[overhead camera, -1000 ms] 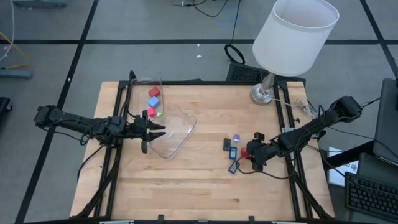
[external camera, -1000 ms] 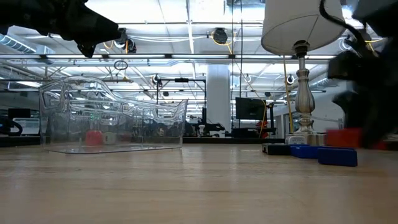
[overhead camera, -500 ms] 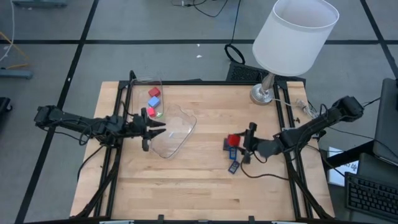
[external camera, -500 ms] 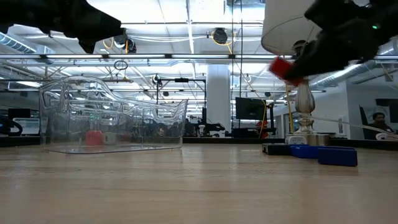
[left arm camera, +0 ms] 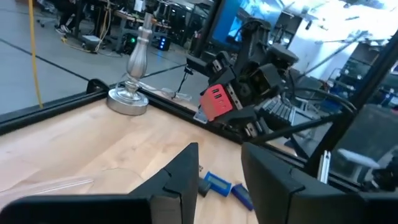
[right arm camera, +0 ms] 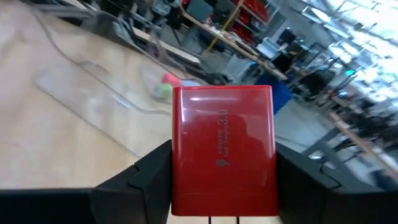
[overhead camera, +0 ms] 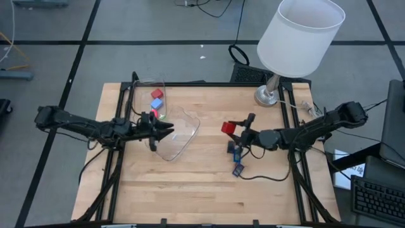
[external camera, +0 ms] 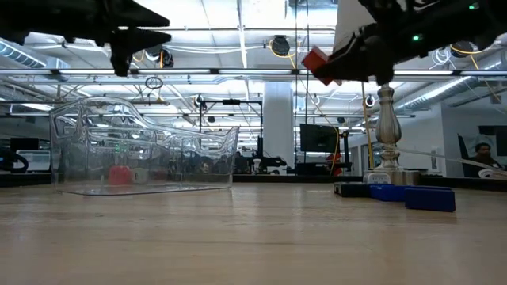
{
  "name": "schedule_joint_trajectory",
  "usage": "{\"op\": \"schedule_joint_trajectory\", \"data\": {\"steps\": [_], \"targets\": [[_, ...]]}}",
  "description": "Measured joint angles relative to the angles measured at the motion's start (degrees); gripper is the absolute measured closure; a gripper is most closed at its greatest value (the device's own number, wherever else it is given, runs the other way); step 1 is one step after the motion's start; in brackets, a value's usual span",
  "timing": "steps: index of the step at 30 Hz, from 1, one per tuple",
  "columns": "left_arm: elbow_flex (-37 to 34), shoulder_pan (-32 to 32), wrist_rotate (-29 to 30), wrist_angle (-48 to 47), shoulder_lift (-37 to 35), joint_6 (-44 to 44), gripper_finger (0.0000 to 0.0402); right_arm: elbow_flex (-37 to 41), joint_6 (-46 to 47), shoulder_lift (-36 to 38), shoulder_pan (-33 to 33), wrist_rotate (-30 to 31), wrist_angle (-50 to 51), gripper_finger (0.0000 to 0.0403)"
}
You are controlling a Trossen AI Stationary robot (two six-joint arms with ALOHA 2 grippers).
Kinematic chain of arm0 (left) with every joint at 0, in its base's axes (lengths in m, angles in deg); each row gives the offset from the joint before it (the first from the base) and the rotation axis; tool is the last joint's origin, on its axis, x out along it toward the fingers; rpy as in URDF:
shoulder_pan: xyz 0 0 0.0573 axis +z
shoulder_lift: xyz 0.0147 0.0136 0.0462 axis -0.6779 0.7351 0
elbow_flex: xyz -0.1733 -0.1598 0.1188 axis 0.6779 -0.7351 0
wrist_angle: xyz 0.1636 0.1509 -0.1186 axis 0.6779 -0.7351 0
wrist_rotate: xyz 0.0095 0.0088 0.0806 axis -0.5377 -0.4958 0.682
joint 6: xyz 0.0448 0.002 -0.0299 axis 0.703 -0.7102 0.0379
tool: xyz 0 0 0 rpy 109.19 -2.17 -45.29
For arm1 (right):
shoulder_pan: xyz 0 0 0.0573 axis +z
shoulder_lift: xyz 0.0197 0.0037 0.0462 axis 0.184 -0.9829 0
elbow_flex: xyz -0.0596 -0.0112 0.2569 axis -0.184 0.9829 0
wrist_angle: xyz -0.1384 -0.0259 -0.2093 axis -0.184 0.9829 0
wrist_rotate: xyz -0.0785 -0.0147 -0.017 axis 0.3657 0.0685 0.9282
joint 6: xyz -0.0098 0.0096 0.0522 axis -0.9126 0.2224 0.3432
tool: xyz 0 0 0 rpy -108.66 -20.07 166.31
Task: Pick & Place Office items
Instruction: Put the red charger adapter into the top transparent bin
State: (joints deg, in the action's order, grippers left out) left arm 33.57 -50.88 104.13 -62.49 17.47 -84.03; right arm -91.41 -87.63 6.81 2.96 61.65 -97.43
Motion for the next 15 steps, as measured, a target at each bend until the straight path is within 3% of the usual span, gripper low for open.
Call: {"op": "schedule_joint_trajectory", "data": {"steps": [5,10,15], "targets": [[1.1,1.3,-0.5,10.0,11.1,-1.0,0.0222,-4.8,-5.3,-4.5,-0.6,0.3,0.3,0.0191],[7.3,1.8,-2.5,10.7,21.2,-0.2,0.0154,-8.2,-11.0,-9.1,-0.1,5.0,0.3,0.0191],[15.6,1.8,-2.1,9.6,30.9,0.9,0.0119,-10.0,-17.5,-13.4,0.9,7.7,-1.0,0.0191]]}}
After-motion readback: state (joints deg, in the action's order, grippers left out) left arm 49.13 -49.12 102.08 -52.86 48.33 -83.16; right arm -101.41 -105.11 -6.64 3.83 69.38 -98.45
